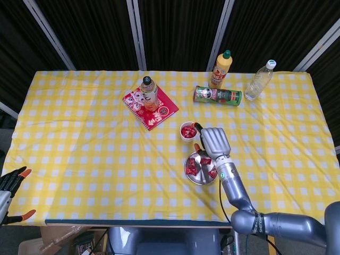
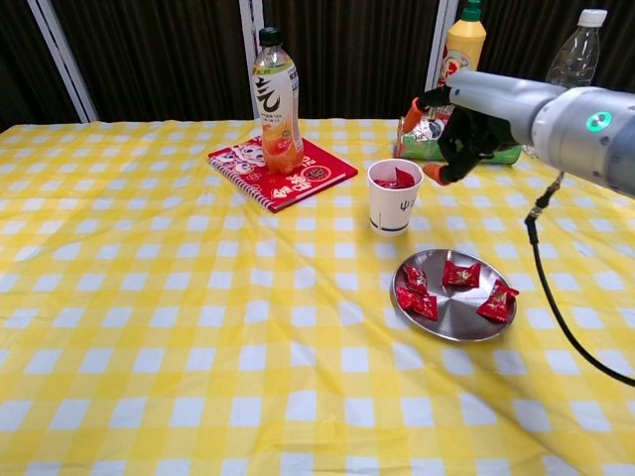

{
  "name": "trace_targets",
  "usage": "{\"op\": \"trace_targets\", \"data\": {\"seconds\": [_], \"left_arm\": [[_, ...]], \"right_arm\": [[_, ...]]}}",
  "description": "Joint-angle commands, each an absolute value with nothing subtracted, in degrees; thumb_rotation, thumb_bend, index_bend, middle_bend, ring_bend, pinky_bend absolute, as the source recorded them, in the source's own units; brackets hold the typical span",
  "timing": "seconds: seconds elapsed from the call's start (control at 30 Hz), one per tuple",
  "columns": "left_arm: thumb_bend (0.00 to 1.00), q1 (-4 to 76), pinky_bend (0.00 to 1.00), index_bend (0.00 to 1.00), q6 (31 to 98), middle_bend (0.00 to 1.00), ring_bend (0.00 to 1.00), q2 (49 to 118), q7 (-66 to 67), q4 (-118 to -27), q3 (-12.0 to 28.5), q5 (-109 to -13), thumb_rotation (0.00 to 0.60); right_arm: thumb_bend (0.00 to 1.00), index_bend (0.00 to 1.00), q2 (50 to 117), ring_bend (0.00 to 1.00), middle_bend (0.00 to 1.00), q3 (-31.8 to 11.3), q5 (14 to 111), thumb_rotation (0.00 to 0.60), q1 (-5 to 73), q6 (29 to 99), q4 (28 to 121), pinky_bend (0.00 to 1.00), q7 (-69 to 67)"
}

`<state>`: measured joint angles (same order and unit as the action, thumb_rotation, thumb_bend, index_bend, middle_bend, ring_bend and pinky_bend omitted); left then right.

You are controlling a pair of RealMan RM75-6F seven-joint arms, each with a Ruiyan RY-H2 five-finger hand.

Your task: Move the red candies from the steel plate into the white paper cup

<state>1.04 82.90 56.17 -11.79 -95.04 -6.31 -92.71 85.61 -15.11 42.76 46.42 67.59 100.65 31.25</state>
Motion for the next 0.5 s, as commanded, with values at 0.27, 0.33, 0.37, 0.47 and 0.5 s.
{"op": "trace_targets", "data": {"seconds": [0.27, 0.33, 0.37, 0.47, 0.5], "left_arm": [[0.07, 0.7, 0.00, 0.00, 83.7, 0.00, 0.00, 56.5, -11.3, -94.8, -6.3, -93.1, 0.600], [0.07, 0.7, 0.00, 0.00, 83.9, 0.00, 0.00, 56.6, -11.1, -94.7, -6.3, -93.2, 0.600], [0.07, 0.7, 0.00, 0.00, 83.9, 0.00, 0.00, 56.6, -11.0, -94.8, -6.3, -93.2, 0.600], [0.07, 0.6, 0.00, 0.00, 84.0, 0.00, 0.00, 56.7, -10.5, -94.9, -6.3, -93.2, 0.600], [0.07, 0.6, 0.00, 0.00, 84.0, 0.00, 0.00, 56.7, -10.4, -94.9, -6.3, -93.2, 0.600]], "right_arm": [[0.45, 0.36, 82.8, 0.83, 0.79, -5.9, 48.1, 0.600, 39.3, 72.4, 105.7, 1.00, 31.9], [0.45, 0.37, 83.2, 0.83, 0.79, -4.2, 49.1, 0.600, 38.3, 72.3, 105.1, 1.00, 31.7], [0.45, 0.37, 83.4, 0.83, 0.79, -3.6, 49.4, 0.600, 38.0, 72.1, 104.8, 1.00, 31.8], [0.45, 0.37, 84.3, 0.83, 0.79, -1.9, 50.1, 0.600, 37.1, 71.4, 103.4, 1.00, 32.0], [0.45, 0.37, 84.6, 0.83, 0.79, -1.7, 50.2, 0.600, 37.0, 71.2, 103.0, 1.00, 32.0]]}}
